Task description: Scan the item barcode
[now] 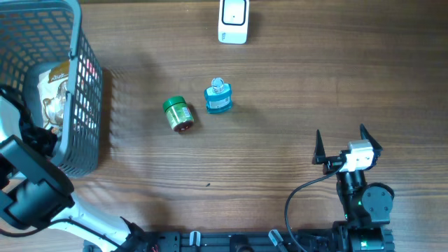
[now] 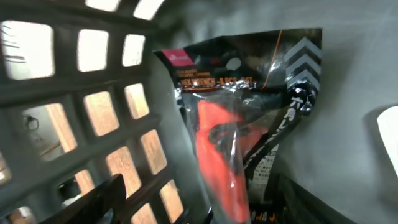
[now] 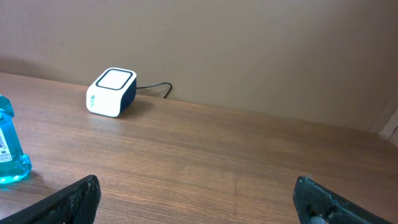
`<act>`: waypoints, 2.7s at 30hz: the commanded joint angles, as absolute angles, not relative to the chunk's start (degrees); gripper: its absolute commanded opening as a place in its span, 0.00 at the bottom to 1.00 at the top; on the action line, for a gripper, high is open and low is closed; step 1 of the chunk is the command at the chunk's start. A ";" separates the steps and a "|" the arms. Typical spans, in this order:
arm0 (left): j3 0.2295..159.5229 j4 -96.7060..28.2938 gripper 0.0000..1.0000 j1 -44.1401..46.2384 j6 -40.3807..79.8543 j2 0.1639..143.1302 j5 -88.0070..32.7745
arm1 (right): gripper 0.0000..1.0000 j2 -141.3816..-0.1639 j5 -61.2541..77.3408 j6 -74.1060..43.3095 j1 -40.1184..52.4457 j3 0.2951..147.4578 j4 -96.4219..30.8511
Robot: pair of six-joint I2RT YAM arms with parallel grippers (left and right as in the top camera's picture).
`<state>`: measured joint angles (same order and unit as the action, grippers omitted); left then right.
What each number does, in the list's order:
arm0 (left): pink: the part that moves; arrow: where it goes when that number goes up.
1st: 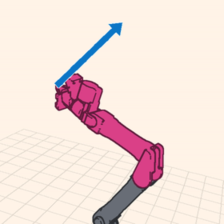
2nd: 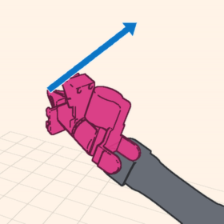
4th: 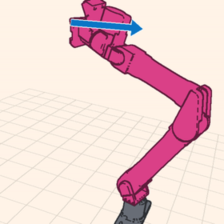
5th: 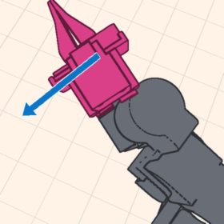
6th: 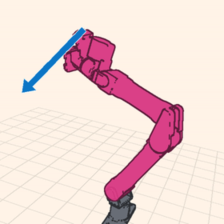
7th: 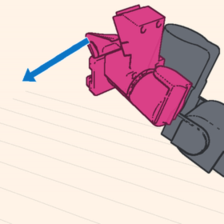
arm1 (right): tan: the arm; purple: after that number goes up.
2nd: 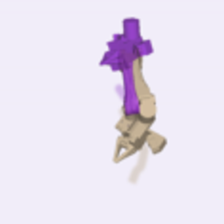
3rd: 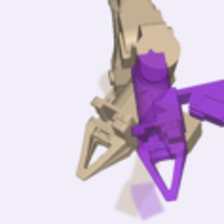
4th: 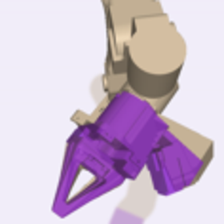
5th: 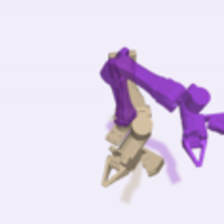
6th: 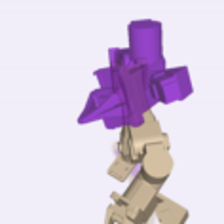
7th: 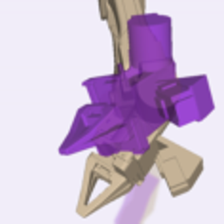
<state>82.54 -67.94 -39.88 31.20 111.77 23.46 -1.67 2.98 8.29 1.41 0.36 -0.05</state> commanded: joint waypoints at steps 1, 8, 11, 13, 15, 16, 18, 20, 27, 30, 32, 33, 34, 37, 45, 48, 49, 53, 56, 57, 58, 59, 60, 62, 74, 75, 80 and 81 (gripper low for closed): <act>79.55 -67.42 0.69 -40.86 32.56 111.90 23.86 | 1.00 -1.67 3.92 8.99 1.48 0.32 0.08; 79.37 -67.42 0.45 -40.84 32.58 111.90 23.83 | 1.00 -1.67 3.92 8.99 1.48 0.32 0.08; 78.74 -67.13 0.45 -40.84 32.60 111.90 23.83 | 1.00 -1.67 3.92 8.99 1.48 0.32 0.08; 77.23 -65.87 0.45 -40.84 32.60 111.90 23.83 | 1.00 -1.67 3.92 9.02 1.48 0.32 0.08; 75.99 -64.69 0.46 -40.84 32.58 111.92 23.86 | 1.00 -1.67 3.92 8.99 1.48 0.32 0.08; 75.75 -64.42 0.46 -40.86 32.58 111.92 23.86 | 1.00 -1.67 3.92 8.99 1.48 0.32 0.08; 75.59 -64.14 0.43 -40.84 32.58 111.92 23.86 | 1.00 -1.67 3.92 9.02 1.48 0.32 0.08; 75.59 -63.99 0.36 -40.84 32.58 111.92 23.86 | 1.00 -1.67 3.92 8.99 1.48 0.32 0.08; 74.87 -63.37 0.04 -40.91 32.60 111.92 23.86 | 1.00 -1.67 3.92 8.99 1.48 0.32 0.08; 73.97 -62.70 0.04 -40.95 32.58 111.94 23.88 | 1.00 -1.67 3.92 9.02 1.48 0.32 0.08; 74.17 -62.85 0.04 -40.95 32.58 111.85 23.86 | 1.00 -1.67 3.92 9.02 1.48 0.32 0.08; 74.59 -63.59 0.04 -40.93 32.56 111.85 23.83 | 1.00 -1.67 3.92 8.99 1.48 0.32 0.08; 75.11 -64.29 0.04 -40.88 32.51 111.83 23.83 | 1.00 -1.67 3.92 8.99 1.48 0.32 0.08; 77.10 -67.05 0.04 -40.73 31.73 111.07 23.86 | 1.00 -1.67 3.92 9.02 1.48 0.32 0.08; 78.13 -67.77 0.04 -40.73 30.13 102.94 19.25 | 1.00 -1.67 3.92 8.99 1.48 0.32 0.08; 78.15 -67.20 0.04 -40.73 29.74 100.75 18.11 | 1.00 -1.67 3.92 8.99 1.48 0.32 0.08; 78.15 -67.07 0.04 -40.73 29.71 100.47 17.72 | 1.00 -1.67 3.92 8.99 1.48 0.32 0.08; 78.11 -66.41 0.04 -40.73 29.78 100.29 16.93 | 1.00 -1.67 3.92 8.99 1.48 0.32 0.08; 77.89 -65.71 0.55 -40.73 29.80 100.31 16.95 | 1.00 -1.67 3.92 8.99 1.48 0.32 0.08; 77.84 -65.32 0.63 -40.73 29.78 100.31 16.95 | 1.00 -1.67 3.92 8.99 1.48 0.32 0.08; 77.84 -64.64 0.69 -40.73 29.78 100.31 16.97 | 1.00 -1.67 3.92 8.99 1.48 0.32 0.08; 77.84 -63.88 0.73 -40.73 29.80 100.31 16.97 | 1.00 -1.67 3.92 8.99 1.48 0.32 0.08; 77.80 -63.07 0.74 -40.73 29.78 100.42 16.95 | 1.00 -1.67 3.92 8.99 1.48 0.32 0.08; 77.80 -62.33 0.73 -40.73 29.78 101.14 16.97 | 1.00 -1.67 3.92 8.99 1.48 0.32 0.08; 76.38 -61.60 0.47 -40.80 30.35 109.51 19.18 | 1.00 -1.67 3.92 8.99 1.48 0.32 0.08; 76.25 -61.60 0.45 -40.80 30.44 109.51 19.35 | 1.00 -1.67 3.92 9.02 1.48 0.32 0.08; 72.77 -59.09 0.22 -40.80 30.41 109.51 20.01 | 1.00 -1.67 3.92 8.99 1.48 0.32 0.08; 71.88 -58.41 0.22 -40.80 30.41 109.51 20.01 | 1.00 -1.67 3.92 8.99 1.48 0.32 0.08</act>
